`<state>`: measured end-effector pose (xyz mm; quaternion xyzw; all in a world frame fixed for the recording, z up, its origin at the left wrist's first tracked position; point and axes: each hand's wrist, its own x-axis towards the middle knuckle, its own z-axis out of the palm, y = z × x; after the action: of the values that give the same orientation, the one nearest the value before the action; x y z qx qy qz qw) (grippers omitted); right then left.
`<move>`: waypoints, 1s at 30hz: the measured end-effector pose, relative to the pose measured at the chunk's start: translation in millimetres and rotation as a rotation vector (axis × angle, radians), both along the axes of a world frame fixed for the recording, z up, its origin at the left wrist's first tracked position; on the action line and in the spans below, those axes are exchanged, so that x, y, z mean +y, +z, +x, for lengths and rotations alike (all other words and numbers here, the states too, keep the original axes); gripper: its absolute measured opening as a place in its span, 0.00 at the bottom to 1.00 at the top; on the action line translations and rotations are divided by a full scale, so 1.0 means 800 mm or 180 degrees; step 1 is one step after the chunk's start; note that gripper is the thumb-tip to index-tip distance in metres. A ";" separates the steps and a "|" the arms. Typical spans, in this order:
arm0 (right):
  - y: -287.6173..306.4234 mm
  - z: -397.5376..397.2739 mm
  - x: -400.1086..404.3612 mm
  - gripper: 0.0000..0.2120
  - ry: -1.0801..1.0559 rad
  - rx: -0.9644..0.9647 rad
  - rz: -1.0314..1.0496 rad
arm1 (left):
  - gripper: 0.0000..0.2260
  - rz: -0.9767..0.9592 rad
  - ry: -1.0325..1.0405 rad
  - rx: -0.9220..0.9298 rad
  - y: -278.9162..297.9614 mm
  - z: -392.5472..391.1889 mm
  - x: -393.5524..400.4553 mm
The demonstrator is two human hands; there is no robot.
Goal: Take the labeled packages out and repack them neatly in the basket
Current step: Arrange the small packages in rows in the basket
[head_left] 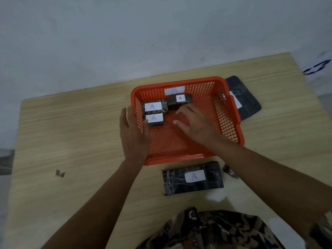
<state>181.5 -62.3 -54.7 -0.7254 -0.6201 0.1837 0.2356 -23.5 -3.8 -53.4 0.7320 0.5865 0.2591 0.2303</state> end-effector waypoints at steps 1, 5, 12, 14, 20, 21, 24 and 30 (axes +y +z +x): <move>0.006 0.007 -0.014 0.12 -0.0143 0.0016 0.0090 | 0.26 0.0177 -0.0163 0.0169 0.004 0.003 -0.002; 0.020 0.030 -0.076 0.07 -0.0672 0.0139 0.0540 | 0.23 0.0703 -0.1419 0.0519 0.015 0.031 -0.024; 0.033 0.045 -0.191 0.05 -0.1633 0.0101 0.1009 | 0.27 0.0554 -0.2383 0.0880 0.000 0.037 -0.072; 0.023 0.046 -0.220 0.05 -0.1983 0.0126 0.0829 | 0.25 0.0488 -0.2538 0.0996 -0.007 0.024 -0.074; -0.025 0.037 -0.261 0.23 -0.2864 0.0189 -0.0683 | 0.27 0.0466 -0.2584 0.1447 -0.020 0.008 -0.071; -0.033 0.037 -0.260 0.30 -0.3021 0.0258 -0.0988 | 0.28 0.0465 -0.2580 0.1491 -0.021 0.008 -0.071; -0.054 0.037 -0.253 0.41 -0.3249 0.0718 -0.1519 | 0.30 0.0444 -0.2580 0.1590 -0.020 0.008 -0.072; -0.068 0.037 -0.241 0.39 -0.3587 0.1638 -0.1268 | 0.21 0.0358 -0.2546 0.1691 -0.012 0.010 -0.077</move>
<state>211.3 -255.1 -109.4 -0.9021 -0.0224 0.3114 0.2979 -15.9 -65.2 -63.4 0.9523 0.2826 -0.0143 0.1142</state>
